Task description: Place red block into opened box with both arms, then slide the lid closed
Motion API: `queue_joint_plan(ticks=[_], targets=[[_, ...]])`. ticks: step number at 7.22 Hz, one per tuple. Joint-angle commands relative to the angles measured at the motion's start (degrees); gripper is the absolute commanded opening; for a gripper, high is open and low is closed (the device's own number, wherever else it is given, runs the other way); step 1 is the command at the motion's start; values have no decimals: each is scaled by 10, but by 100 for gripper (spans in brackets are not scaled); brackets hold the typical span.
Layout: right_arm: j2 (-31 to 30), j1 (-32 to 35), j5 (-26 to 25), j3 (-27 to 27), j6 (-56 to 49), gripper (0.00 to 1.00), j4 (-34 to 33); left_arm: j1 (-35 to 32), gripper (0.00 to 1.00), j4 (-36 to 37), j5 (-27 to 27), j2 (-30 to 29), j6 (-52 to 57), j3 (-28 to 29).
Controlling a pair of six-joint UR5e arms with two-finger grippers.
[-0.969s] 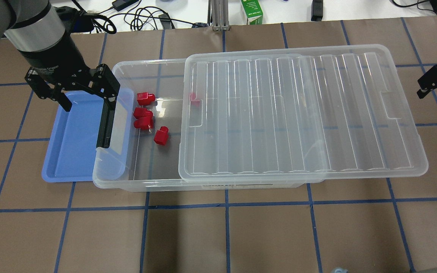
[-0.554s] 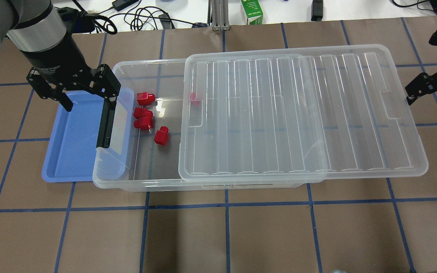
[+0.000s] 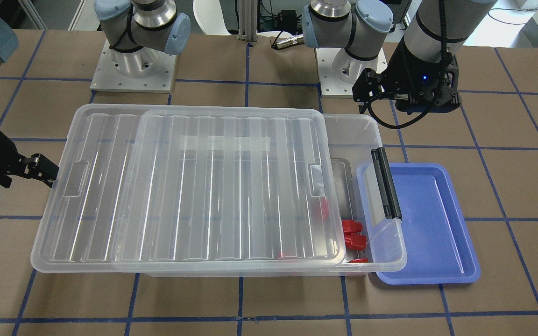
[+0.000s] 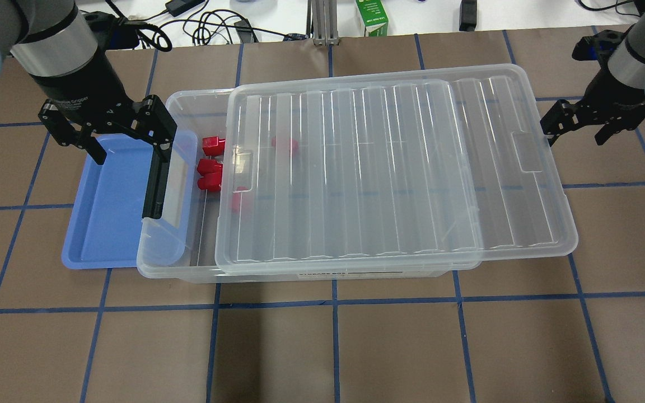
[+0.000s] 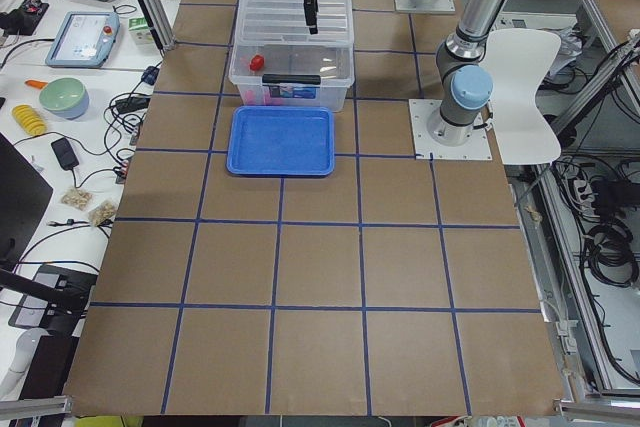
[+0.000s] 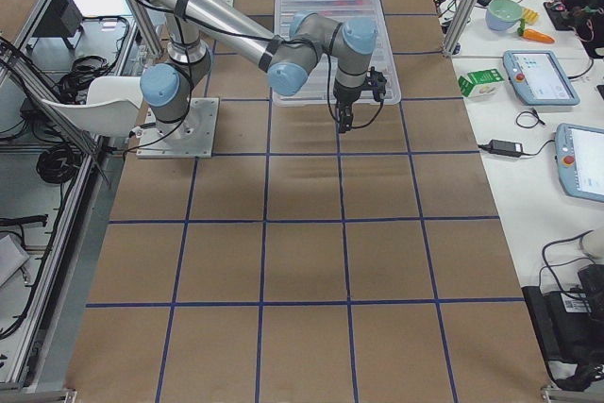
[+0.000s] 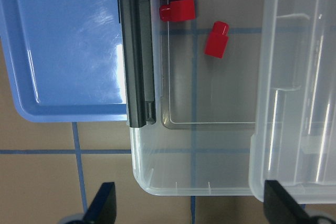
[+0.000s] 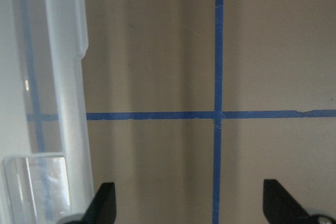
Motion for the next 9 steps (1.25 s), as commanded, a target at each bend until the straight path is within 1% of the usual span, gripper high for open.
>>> queue_joint_plan(ticks=[1,2,3,4,7,9], targets=[[2,41,1,1,58,100,-13,1,100,2,-3,-1,-1,0],[3,59,1,0,81,100,-17,0,100,2,-4,-4,-3,0],[6,82,0,2,106,100,-40,1,100,3,-5,-1,-2,0],[11,94,-1,1,108,100,-46,1,100,2,-5,-1,-1,0],[12,96,-5,1,109,100,-47,1,100,9,-4,7,-8,-16],[13,94,-8,-15,97,100,-52,1,100,11,-10,8,-9,-17]])
